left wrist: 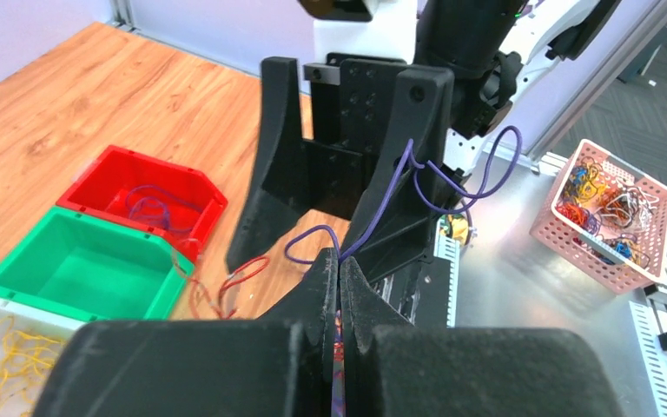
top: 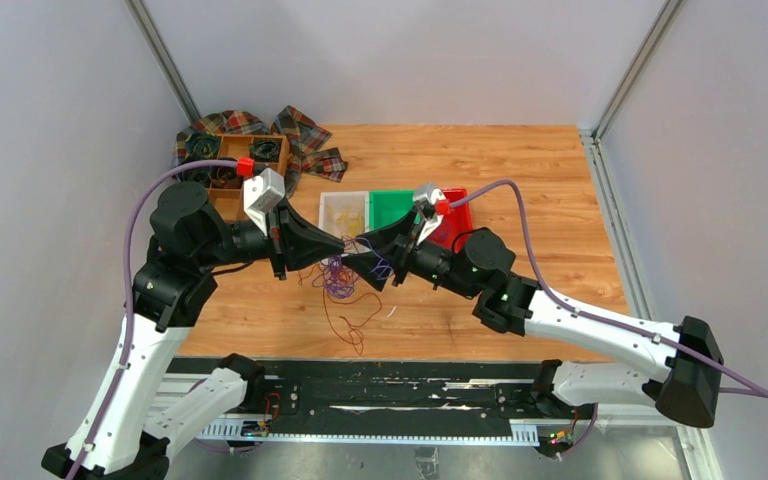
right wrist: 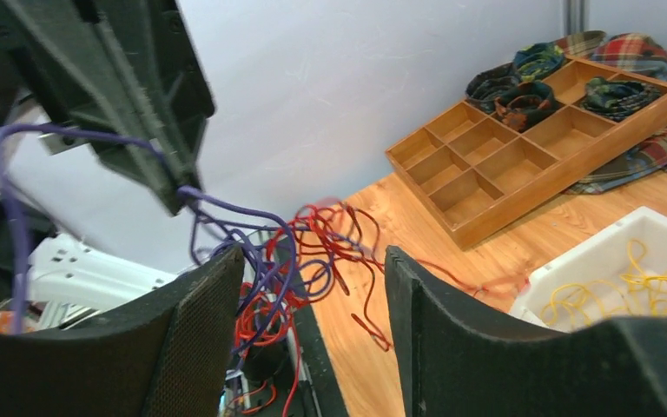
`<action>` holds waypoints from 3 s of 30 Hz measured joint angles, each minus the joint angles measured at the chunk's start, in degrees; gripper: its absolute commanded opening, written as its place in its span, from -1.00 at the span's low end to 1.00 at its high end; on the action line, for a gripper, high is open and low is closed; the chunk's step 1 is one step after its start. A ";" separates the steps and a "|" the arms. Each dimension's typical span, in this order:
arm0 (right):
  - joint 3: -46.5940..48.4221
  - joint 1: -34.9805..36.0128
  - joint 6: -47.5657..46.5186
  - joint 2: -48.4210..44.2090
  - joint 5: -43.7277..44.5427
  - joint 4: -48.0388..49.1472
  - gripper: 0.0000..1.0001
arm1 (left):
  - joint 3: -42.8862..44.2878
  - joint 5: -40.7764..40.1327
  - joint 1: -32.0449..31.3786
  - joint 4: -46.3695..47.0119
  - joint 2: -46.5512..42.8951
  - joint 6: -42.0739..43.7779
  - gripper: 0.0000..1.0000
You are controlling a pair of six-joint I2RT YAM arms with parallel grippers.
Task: Untangle the cables
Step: Untie the cable.
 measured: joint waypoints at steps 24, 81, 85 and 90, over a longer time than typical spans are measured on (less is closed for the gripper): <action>-3.58 6.93 -11.39 11.37 26.40 9.16 0.04 | 11.37 2.51 0.00 0.66 6.16 -3.89 -0.99; -25.24 4.94 -10.99 -12.37 38.71 -23.26 0.43 | 43.08 -46.82 -0.02 18.97 12.68 30.40 -0.99; -19.52 4.94 -13.14 -13.33 38.73 -22.40 0.47 | 43.08 -40.17 -0.02 15.43 13.07 27.61 -0.99; -13.07 4.94 -15.45 -11.02 37.18 -16.00 0.48 | 41.29 -29.16 -0.02 12.50 13.92 21.07 -0.99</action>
